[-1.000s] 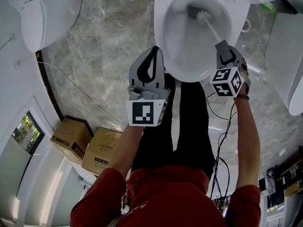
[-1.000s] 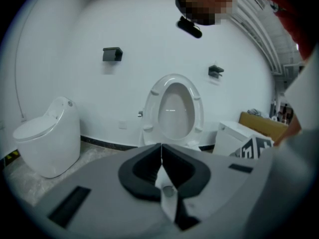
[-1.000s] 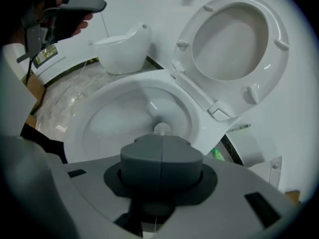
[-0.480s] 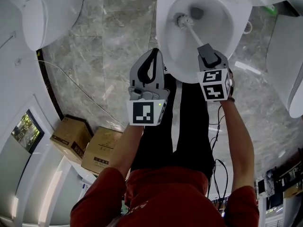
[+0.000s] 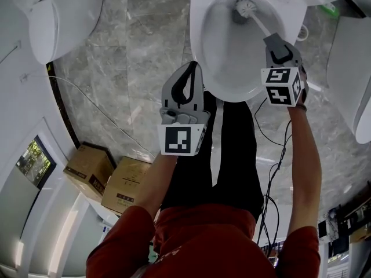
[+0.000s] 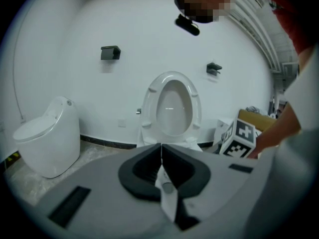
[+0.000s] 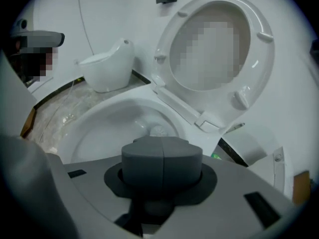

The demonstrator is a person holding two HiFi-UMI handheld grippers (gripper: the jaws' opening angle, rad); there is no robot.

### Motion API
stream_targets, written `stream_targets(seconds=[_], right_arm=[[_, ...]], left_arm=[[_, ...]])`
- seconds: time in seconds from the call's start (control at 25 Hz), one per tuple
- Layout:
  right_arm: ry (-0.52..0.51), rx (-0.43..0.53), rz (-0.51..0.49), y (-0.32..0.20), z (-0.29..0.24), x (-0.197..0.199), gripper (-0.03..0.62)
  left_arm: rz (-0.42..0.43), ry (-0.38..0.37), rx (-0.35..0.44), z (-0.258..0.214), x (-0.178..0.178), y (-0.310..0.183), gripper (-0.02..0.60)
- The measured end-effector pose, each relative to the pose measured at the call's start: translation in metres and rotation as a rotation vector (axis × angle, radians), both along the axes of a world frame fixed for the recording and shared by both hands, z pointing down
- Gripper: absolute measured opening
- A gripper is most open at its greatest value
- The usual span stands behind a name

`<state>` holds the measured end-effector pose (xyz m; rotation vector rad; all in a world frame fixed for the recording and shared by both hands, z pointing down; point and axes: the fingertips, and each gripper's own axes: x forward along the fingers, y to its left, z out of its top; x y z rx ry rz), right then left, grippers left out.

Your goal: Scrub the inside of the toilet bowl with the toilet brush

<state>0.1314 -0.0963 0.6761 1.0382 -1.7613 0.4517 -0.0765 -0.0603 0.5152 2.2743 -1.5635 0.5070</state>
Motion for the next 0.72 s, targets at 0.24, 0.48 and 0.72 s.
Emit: stream_targets(seconds=[0.24, 0.48, 0.72], right_arm=[[0.045, -0.099, 0.031, 0.048, 0.006, 0.025, 0.146], [-0.112, -0.271, 0.121, 0.111, 0.015, -0.035, 0.149], [-0.313, -0.293, 0.235, 0.110, -0.019, -0.077, 0.149]], left_arm=[[0.009, -0.003, -0.022, 0.000, 0.001, -0.001, -0.002], [-0.002, -0.007, -0.023, 0.001, -0.006, -0.003, -0.002], [-0.004, -0.005, -0.005, 0.001, -0.005, -0.002, -0.002]])
